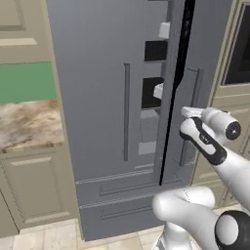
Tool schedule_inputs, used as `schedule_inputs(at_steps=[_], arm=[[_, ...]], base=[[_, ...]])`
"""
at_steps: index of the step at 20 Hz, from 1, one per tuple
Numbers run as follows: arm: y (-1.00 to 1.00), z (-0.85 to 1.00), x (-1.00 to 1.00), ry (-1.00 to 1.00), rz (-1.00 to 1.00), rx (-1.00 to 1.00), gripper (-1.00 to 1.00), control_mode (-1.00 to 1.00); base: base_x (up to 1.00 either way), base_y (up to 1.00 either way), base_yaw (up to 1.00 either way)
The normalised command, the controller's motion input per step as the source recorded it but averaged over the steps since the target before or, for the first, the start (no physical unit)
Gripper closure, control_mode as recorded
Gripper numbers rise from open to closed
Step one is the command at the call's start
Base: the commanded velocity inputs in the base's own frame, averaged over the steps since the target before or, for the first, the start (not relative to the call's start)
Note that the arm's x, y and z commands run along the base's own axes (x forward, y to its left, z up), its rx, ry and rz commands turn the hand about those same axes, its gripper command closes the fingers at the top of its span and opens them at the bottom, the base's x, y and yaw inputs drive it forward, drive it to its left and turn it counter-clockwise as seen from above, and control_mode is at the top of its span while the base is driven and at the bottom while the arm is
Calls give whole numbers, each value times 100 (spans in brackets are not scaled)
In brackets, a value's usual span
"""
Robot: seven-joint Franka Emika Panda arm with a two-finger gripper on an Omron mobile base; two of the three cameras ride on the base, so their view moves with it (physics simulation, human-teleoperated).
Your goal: Place one of the steaks on the plate and the other in the bowl. Then place the bowl in the fridge.
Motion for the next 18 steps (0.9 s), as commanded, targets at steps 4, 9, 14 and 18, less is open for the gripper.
schedule_inputs(at_steps=[4, 9, 14, 18], arm=[[-100, -15, -44, -16, 0, 14, 100, -100], [-100, -17, -57, -19, -1, 14, 100, -100], [-74, 14, -100, -26, -13, 23, 100, -100], [43, 39, -100, -34, -3, 15, 100, -100]], base=[[0, 0, 0], [0, 0, 0], [0, 0, 0], [0, 0, 0]])
